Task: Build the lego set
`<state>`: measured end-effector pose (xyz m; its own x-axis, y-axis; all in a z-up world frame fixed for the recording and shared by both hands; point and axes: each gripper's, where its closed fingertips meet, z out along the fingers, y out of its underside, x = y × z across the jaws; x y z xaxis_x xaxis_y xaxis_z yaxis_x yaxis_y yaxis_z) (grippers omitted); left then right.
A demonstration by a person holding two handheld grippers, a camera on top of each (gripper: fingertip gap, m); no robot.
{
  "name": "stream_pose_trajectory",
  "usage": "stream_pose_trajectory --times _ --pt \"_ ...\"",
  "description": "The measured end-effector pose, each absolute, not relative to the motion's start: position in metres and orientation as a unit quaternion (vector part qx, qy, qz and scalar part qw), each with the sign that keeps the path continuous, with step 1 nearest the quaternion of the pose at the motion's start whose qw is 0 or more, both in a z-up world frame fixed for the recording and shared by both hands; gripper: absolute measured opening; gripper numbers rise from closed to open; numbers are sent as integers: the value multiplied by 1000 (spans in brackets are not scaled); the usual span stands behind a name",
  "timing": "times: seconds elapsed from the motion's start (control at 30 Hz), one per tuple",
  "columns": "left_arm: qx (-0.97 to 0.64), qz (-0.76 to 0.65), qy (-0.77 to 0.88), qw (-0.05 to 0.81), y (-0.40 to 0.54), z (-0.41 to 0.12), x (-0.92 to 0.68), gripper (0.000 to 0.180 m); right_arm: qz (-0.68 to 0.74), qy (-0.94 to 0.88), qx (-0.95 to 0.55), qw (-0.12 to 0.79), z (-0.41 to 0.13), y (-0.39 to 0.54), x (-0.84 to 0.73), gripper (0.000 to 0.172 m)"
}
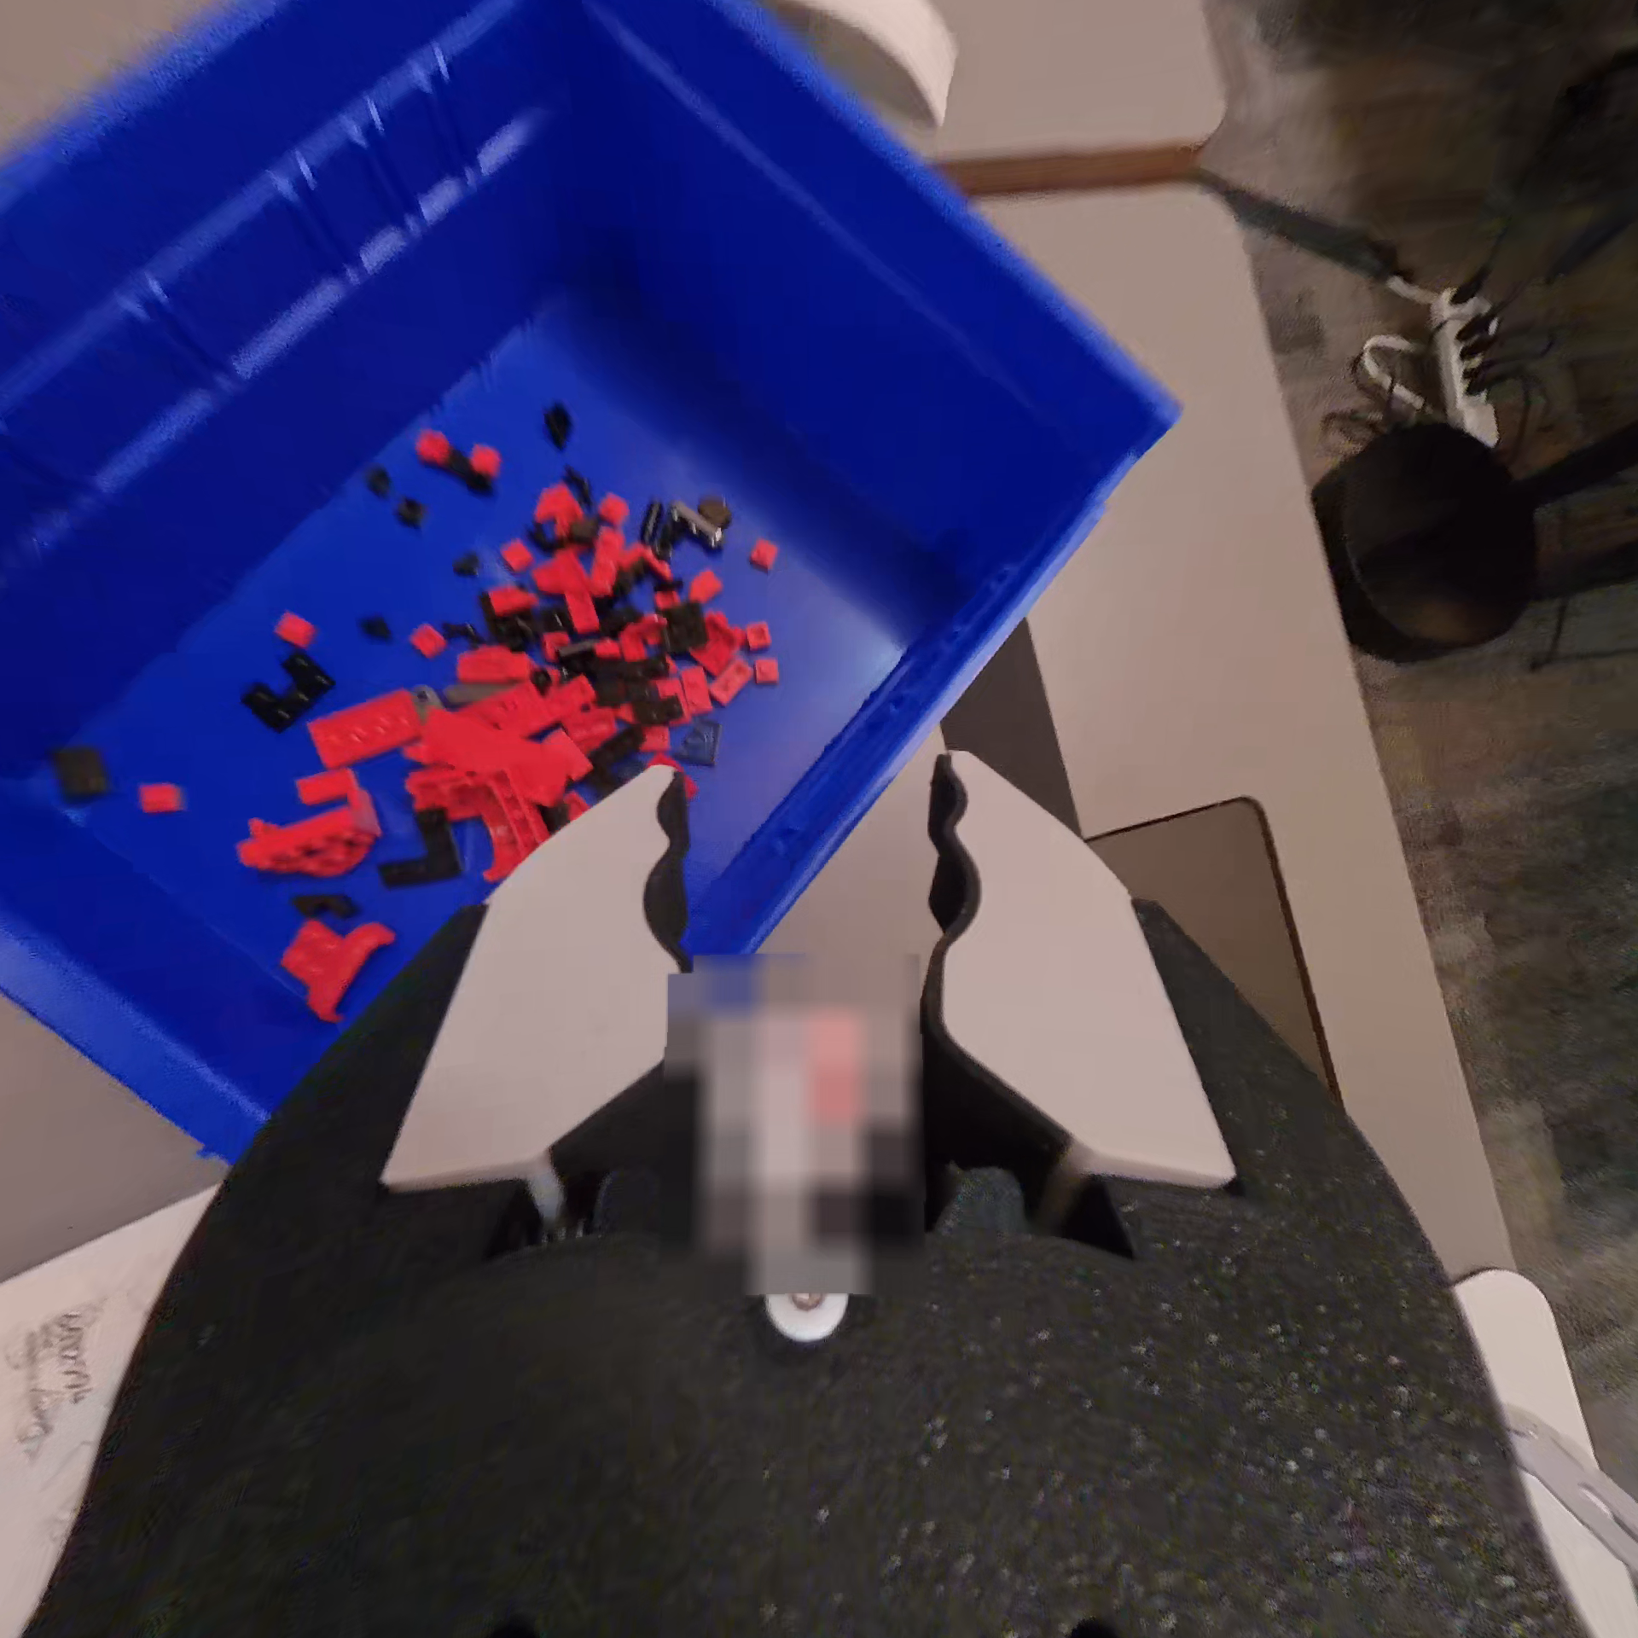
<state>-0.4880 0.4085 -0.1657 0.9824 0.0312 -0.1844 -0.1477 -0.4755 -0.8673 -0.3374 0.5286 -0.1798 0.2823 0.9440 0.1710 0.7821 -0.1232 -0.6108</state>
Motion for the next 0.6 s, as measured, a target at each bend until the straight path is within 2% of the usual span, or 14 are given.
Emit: stream_pose_trajectory --times 0.03,0.1,0.13,0.17,0.2,0.23,0.27,0.37,0.47,0.6 --pt "-849 91 35 519 406 -157 -488 59 143 -576 -736 326 -169 528 -338 58" --pt "-836 99 42 538 400 -140 -483 83 176 -558 -727 358 -142 524 -334 75" --pt "-828 102 49 550 396 -131 -479 101 195 -550 -721 374 -127 519 -329 87" --pt "-820 105 50 560 391 -122 -474 128 214 -544 -713 388 -112 512 -322 99" --pt "-817 103 50 565 386 -115 -467 146 232 -535 -706 402 -98 504 -312 116" --pt "-815 84 66 569 379 -108 -454 146 251 -526 -701 411 -87 494 -300 137" --pt "-802 61 82 589 372 -97 -438 146 272 -522 -694 413 -78 481 -287 146" --pt "-773 -1 123 622 347 -73 -392 146 308 -531 -671 416 -67 437 -236 146" --pt "-765 -37 162 622 333 -67 -349 147 294 -547 -666 413 -80 394 -179 147" --pt "-739 -68 224 631 322 -59 -286 147 308 -511 -663 452 -92 346 -112 146"
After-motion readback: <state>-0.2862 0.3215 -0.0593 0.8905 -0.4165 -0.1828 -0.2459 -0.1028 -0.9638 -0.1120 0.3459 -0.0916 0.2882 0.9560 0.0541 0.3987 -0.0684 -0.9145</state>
